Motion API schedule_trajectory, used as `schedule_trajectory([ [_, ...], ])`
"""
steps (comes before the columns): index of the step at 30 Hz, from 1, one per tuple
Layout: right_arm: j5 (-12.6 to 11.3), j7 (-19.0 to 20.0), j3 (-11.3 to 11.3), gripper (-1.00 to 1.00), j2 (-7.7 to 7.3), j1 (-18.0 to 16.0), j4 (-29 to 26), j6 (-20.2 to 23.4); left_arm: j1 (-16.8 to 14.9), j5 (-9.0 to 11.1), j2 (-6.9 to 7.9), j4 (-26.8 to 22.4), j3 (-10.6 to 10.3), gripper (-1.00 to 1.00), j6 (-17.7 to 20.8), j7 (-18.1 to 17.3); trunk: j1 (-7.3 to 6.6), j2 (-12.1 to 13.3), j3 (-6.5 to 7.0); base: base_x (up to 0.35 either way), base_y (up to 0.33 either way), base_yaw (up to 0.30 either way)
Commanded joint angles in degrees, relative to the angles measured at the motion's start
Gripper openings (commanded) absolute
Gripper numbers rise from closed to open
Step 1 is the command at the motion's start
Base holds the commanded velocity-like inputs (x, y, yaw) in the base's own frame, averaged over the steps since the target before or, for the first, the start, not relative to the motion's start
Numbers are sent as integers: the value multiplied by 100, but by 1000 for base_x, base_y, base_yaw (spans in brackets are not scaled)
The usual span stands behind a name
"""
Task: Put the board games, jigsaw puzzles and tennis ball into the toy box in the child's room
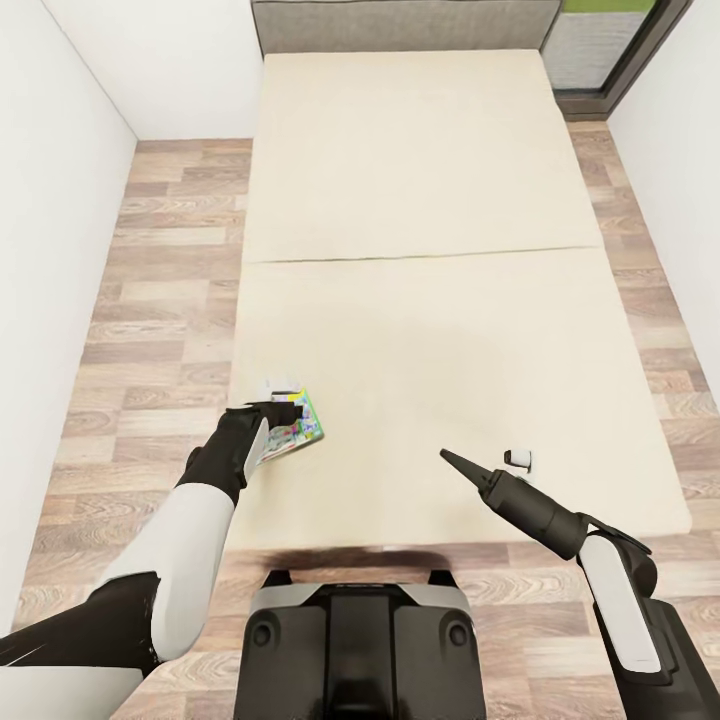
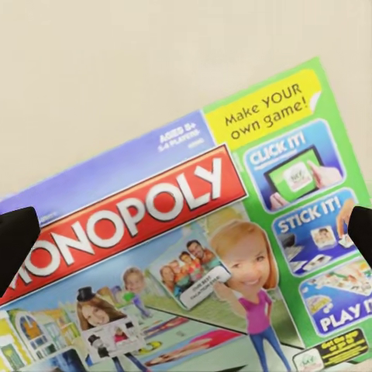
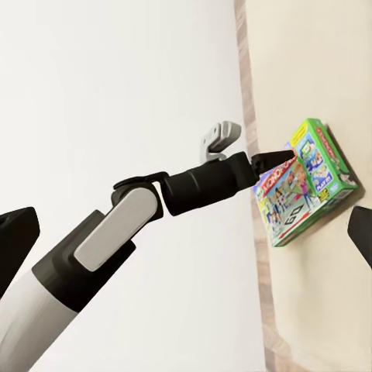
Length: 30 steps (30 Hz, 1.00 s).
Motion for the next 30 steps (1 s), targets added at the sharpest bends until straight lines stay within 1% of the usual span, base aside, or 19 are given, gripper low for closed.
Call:
schedule_trajectory([
  [1,-16,6,-5,100,-1,-2,-1,32,-1,-30,-8,-8,26,100,24,-14,3,-9,-16,0,0,0],
  [5,-15,7,-6,100,-4,-2,-1,32,1,-30,-3,-6,29,100,6,-12,3,-9,-53,0,0,0],
  [10,-15,4,-1,100,-2,-2,-1,31,-6,-15,11,0,59,100,-141,30,3,-9,-84,0,0,0],
  [19,-15,-1,-4,100,-3,-2,-1,31,-43,-24,-1,-22,44,100,-141,42,3,-9,-94,0,0,0],
  [24,-15,1,-2,100,-1,-2,4,31,-58,-21,-35,-174,39,100,-131,25,3,-9,-95,0,0,0],
  [28,-15,4,-2,100,-1,-2,7,31,-160,-12,-29,-263,39,100,-109,0,3,-9,-95,0,0,0],
  [30,-15,-2,0,100,-1,-2,7,31,-272,-9,-24,-285,43,100,-76,-15,3,-9,-95,0,0,0],
])
